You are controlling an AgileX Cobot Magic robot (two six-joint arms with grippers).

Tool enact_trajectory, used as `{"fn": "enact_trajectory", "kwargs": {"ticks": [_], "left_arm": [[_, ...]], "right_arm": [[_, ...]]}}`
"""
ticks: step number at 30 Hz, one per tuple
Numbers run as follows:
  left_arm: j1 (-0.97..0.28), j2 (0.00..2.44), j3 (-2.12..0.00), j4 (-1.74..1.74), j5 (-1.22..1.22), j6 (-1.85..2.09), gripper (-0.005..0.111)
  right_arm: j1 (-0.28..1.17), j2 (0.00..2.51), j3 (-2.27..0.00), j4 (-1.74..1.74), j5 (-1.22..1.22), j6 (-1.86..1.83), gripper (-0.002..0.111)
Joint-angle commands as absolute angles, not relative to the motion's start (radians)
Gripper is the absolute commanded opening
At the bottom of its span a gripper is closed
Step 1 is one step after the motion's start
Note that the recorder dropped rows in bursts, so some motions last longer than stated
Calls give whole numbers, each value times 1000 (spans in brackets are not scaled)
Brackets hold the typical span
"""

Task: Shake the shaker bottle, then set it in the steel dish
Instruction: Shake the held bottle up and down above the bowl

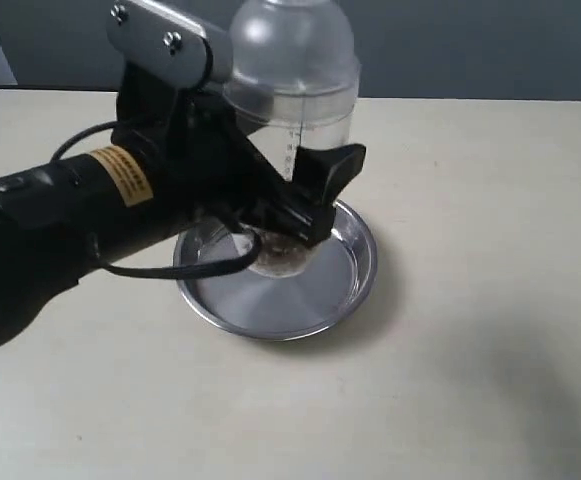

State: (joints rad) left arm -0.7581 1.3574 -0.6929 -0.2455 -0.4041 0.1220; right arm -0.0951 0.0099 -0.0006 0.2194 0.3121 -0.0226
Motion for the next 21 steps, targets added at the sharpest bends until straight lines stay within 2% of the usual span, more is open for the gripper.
{"fn": "enact_trajectory", "kwargs": {"ticks": [1, 3, 6, 9, 12, 14, 17, 19, 21], "left_arm": [[-755, 1277, -847, -162, -501, 244, 0], [-714, 1261, -949, -312, -351, 332, 0], [-631, 1406, -856, -476, -209, 353, 0], [-648, 1463, -818, -464, -279, 264, 0], [-691, 1345, -960, -213, -381, 288, 0], [-681, 1329, -1019, -260, -316, 295, 0], [-628, 1455, -919, -365, -169, 302, 0], [-633, 1507, -889, -409, -179, 262, 0], [-669, 1449, -924, -332, -254, 293, 0]], "right_arm": [[-99, 5, 0, 218, 304, -26, -1], [-99, 5, 0, 218, 304, -26, -1], [-99, 5, 0, 218, 304, -26, -1], [-99, 5, 0, 218, 304, -26, -1], [-99, 5, 0, 218, 304, -26, -1], [-99, 5, 0, 218, 304, -26, -1], [-99, 5, 0, 218, 304, -26, -1], [-99, 5, 0, 218, 304, -26, -1], [-99, 5, 0, 218, 304, -26, -1]]}}
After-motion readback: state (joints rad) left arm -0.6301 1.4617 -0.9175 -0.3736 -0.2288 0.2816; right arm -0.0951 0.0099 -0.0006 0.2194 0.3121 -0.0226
